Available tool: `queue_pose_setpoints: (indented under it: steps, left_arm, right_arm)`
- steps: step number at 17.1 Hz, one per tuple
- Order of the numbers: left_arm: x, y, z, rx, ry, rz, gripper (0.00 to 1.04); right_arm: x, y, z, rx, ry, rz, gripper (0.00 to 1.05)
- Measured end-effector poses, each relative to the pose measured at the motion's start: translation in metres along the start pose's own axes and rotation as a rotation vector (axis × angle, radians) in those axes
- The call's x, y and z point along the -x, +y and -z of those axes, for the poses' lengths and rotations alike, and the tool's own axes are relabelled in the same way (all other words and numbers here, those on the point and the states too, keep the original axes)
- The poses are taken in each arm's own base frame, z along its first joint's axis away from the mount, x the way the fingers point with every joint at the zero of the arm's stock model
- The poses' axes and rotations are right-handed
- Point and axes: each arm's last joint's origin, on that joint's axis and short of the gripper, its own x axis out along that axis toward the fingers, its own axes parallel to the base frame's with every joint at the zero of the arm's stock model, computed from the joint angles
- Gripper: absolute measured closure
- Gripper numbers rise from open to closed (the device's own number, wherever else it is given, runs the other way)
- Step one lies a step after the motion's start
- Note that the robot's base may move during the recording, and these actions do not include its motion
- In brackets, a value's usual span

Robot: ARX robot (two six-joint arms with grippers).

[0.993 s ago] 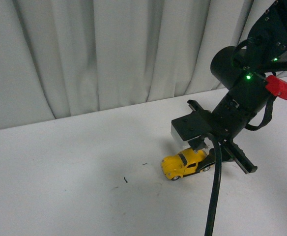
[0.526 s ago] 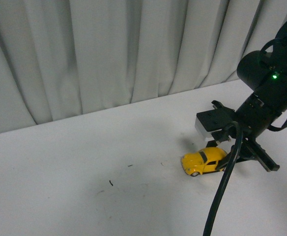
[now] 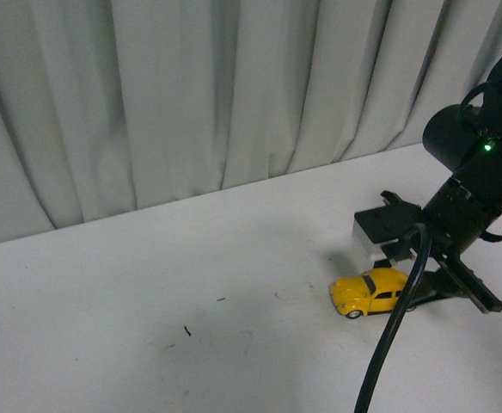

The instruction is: Wind up and store yellow beetle toy

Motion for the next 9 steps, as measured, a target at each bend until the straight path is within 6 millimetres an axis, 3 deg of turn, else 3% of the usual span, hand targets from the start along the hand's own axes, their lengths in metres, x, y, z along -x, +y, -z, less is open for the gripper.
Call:
queue_pose_setpoints:
  steps: [4,9]
  left_arm:
    - [0.0,0.0,0.0,0.0,0.0,0.0,0.07]
    - [0.0,0.0,0.0001,0.0,0.0,0.0,0.07]
  right_arm:
    - [-0.0053,0.0049,-0.0001,-0.007,-0.004,-0.031,0.05]
    - [-0.0056,0.0048,0.0001,-0.006,-0.003,-0.027,0.07]
